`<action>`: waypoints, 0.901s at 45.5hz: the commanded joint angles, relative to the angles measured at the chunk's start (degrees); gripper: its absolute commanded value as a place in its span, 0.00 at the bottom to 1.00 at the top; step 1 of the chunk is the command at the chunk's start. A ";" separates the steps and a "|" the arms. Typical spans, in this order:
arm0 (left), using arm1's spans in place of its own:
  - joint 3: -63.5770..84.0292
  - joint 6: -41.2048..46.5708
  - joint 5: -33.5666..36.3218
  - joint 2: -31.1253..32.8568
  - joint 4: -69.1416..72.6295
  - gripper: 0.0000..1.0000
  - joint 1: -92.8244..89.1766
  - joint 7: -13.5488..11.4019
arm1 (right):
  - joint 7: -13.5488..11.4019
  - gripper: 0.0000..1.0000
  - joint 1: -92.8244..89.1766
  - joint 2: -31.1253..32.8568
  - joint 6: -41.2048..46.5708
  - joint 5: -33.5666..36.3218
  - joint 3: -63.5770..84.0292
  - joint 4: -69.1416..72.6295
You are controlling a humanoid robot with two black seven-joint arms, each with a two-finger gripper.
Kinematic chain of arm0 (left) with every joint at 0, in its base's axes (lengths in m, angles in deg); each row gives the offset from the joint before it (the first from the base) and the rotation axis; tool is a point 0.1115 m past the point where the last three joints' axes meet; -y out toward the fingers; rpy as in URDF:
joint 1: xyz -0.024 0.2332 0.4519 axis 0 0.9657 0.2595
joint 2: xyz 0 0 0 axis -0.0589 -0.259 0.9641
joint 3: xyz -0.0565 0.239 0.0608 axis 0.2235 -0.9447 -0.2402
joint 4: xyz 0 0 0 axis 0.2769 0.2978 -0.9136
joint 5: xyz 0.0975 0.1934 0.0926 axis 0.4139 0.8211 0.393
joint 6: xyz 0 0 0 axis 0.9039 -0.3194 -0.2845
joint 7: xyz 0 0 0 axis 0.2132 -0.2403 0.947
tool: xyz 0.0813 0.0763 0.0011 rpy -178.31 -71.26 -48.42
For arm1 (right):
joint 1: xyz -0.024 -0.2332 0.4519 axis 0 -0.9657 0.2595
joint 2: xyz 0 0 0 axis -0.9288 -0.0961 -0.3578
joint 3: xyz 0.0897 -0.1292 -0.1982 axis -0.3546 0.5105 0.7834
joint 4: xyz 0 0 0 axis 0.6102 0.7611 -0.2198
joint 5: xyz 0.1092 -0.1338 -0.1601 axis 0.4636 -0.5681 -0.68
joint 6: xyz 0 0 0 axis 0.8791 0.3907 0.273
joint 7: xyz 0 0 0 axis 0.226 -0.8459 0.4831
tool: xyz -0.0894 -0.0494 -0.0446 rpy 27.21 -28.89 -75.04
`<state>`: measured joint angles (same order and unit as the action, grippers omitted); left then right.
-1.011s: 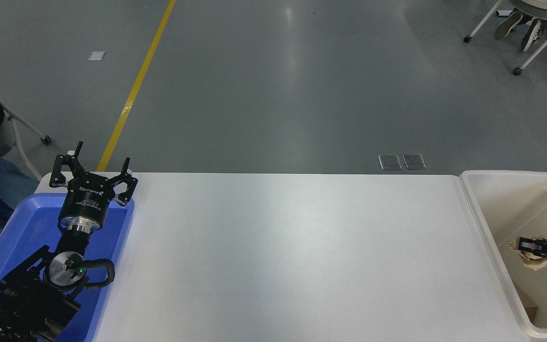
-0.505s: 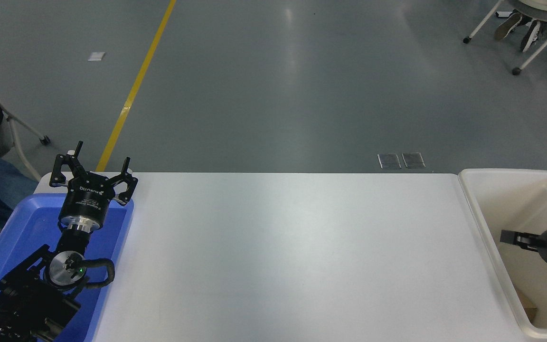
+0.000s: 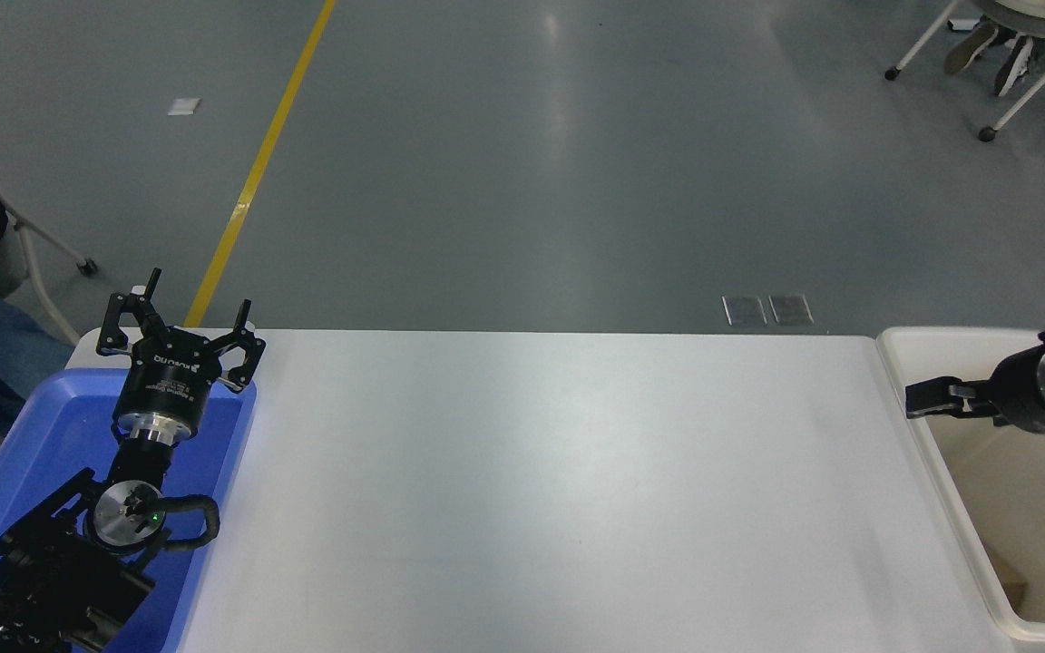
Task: Pick up paper ball place in dustbin
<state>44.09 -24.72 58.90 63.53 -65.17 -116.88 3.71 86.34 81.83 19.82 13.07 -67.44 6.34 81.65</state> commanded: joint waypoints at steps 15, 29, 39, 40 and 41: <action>0.00 0.25 -0.10 0.00 0.02 1.00 0.12 -0.24 | 0.07 1.00 25.89 -21.37 16.61 23.92 4.87 13.10; 0.09 0.34 -0.10 0.00 0.02 1.00 0.20 -0.24 | -0.02 1.00 29.41 -31.30 17.05 27.35 4.69 12.84; 0.09 0.42 -0.10 0.00 0.02 1.00 0.12 -0.33 | -0.02 1.00 29.76 -34.29 17.05 27.53 6.80 12.49; 0.09 0.42 -0.10 0.00 0.02 1.00 0.20 -0.33 | -0.02 1.00 29.93 -34.29 17.05 27.53 7.06 12.49; 0.00 0.42 -0.10 0.00 0.02 1.00 0.20 -0.33 | -0.02 1.00 30.28 -34.38 17.05 27.61 7.68 12.49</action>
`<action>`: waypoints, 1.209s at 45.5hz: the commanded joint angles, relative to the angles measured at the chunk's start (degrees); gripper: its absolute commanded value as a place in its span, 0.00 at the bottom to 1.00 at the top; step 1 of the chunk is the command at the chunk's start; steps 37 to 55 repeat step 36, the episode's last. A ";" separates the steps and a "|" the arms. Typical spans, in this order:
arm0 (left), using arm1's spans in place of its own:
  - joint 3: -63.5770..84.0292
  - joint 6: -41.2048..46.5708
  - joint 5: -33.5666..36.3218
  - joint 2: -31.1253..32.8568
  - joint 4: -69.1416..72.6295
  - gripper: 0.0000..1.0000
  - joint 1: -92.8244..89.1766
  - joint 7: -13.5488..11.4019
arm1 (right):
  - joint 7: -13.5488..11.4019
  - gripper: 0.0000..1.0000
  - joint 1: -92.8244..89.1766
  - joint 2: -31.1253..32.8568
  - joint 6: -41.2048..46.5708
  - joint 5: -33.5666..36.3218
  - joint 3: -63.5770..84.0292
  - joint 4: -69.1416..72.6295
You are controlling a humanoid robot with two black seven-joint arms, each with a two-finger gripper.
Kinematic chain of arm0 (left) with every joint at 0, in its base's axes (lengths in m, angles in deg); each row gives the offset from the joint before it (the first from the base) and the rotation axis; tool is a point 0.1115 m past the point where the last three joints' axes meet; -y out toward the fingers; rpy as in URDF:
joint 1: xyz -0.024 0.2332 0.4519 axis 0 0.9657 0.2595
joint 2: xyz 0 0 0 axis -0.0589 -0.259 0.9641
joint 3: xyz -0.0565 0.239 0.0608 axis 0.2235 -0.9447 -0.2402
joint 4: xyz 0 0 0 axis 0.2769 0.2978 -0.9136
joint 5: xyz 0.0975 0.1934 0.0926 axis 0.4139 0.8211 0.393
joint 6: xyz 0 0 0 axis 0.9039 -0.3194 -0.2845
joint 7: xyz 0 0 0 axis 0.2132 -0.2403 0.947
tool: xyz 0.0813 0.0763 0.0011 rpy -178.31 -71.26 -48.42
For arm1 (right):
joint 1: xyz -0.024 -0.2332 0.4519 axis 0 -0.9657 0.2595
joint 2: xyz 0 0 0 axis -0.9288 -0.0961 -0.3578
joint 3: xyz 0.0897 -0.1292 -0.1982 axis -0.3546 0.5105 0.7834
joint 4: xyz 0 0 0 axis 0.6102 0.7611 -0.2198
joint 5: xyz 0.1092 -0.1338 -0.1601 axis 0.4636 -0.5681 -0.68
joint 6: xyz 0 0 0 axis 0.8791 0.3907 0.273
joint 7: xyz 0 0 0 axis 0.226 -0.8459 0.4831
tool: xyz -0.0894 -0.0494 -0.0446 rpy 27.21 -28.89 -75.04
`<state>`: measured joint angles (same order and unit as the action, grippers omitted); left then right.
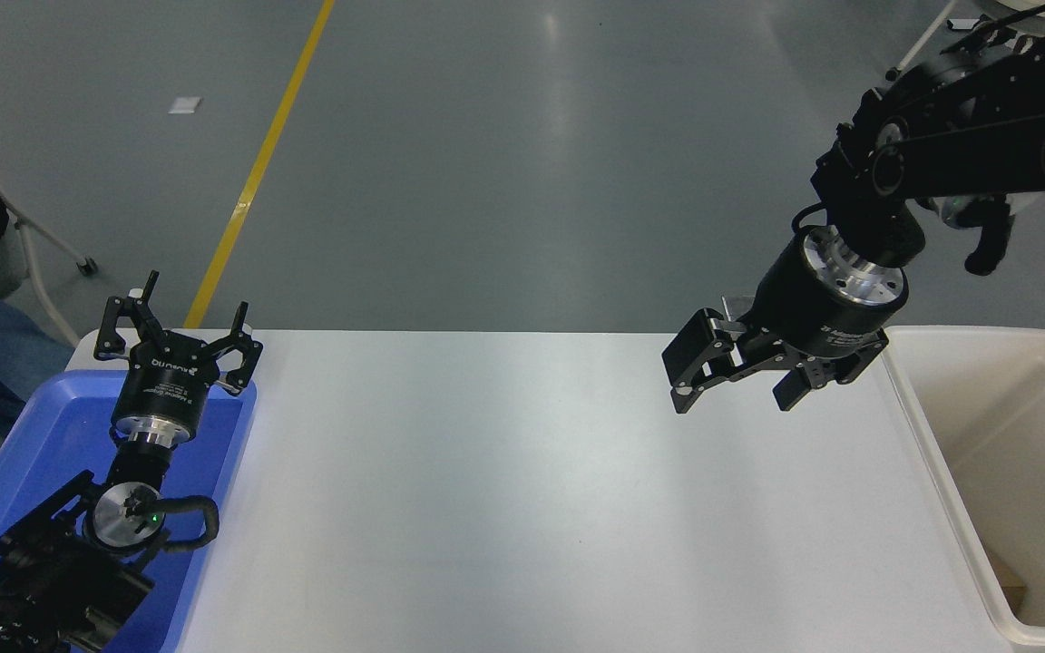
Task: Pick up paper ball place in dustbin
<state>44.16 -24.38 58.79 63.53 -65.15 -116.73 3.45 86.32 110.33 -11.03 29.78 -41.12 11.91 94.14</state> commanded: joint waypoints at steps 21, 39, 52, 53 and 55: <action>0.02 0.17 -0.08 0.00 0.00 1.00 0.05 -0.07 | -0.18 1.00 6.88 -4.76 0.34 4.19 7.21 0.96; 0.02 0.17 -0.08 0.00 0.00 1.00 0.05 -0.07 | -0.01 1.00 8.98 -4.23 0.34 4.37 9.94 4.21; 0.02 0.17 -0.08 0.00 0.00 1.00 0.05 -0.07 | -0.01 1.00 8.98 -4.23 0.34 4.37 9.94 4.21; 0.02 0.17 -0.08 0.00 0.00 1.00 0.05 -0.07 | -0.01 1.00 8.98 -4.23 0.34 4.37 9.94 4.21; 0.02 0.17 -0.08 0.00 0.00 1.00 0.05 -0.07 | -0.01 1.00 8.98 -4.23 0.34 4.37 9.94 4.21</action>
